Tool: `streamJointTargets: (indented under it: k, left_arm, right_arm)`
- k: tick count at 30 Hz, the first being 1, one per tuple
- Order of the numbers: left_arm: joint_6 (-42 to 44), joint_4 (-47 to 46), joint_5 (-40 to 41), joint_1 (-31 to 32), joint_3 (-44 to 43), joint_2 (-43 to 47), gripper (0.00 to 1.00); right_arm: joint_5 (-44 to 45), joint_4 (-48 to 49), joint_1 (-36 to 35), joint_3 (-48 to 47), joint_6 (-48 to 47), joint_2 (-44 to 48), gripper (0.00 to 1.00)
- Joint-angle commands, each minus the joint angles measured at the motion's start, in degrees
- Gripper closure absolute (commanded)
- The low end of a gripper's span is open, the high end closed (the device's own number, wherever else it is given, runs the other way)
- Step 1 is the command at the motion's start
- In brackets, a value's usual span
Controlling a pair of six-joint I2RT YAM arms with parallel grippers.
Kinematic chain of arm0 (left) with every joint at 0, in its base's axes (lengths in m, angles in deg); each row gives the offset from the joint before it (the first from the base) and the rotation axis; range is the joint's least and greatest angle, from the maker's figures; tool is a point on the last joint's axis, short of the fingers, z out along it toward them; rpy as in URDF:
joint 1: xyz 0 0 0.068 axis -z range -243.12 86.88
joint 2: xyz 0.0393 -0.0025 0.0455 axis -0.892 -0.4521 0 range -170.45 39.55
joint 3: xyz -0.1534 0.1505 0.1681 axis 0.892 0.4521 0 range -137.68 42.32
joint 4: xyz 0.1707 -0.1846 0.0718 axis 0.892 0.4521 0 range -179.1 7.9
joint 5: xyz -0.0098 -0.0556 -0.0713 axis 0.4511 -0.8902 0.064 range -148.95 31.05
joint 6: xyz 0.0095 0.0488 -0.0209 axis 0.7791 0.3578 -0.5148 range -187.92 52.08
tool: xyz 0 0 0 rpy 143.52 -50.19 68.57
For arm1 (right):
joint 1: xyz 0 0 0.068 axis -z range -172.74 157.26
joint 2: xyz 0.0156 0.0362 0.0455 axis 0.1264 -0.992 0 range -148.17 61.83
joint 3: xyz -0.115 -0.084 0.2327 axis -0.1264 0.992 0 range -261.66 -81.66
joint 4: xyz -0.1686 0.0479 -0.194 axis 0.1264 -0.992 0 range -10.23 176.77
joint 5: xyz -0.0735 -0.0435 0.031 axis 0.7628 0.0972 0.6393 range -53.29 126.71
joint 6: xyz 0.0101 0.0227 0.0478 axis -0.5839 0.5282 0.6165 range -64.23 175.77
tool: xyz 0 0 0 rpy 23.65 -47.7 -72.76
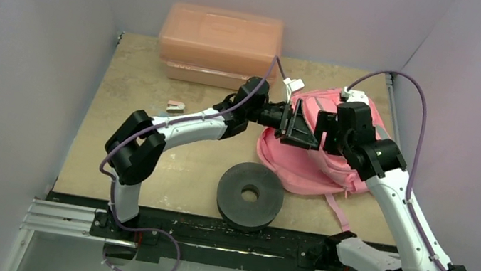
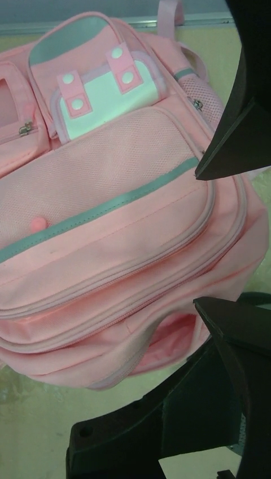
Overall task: Pack the student bag
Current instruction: Zip the student bag at the center of the board.
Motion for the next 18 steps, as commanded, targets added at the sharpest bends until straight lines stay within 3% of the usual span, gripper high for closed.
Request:
streamJointTargets:
  k: [1, 7, 10, 13, 18]
  left_arm:
    - [-2.10, 4.36, 10.20, -6.06, 5.59, -3.13, 0.26]
    - [-6.06, 1.73, 8.56, -6.89, 5.82, -6.53, 0.26]
    - [-6.22, -0.08, 9.04, -8.00, 8.61, -5.28, 0.27]
    - [0.12, 6.89, 13.61, -9.31, 11.85, -0.71, 0.28]
    - [9.64, 16.36, 21.30, -9.57, 15.12, 6.38, 0.27]
  right_arm:
    - [-12.81, 2.29, -1.43, -1.35, -2.92, 6.63, 0.20]
    - [-5.66, 1.79, -1.43, -1.76, 1.78, 9.57, 0.18]
    - [7.02, -0.27, -1.38, 0.25, 7.24, 10.71, 0.12]
    - [11.46, 0.72, -1.31, 5.84, 11.72, 11.26, 0.07]
    - [9.10, 8.43, -1.22, 13.25, 14.75, 7.48, 0.03]
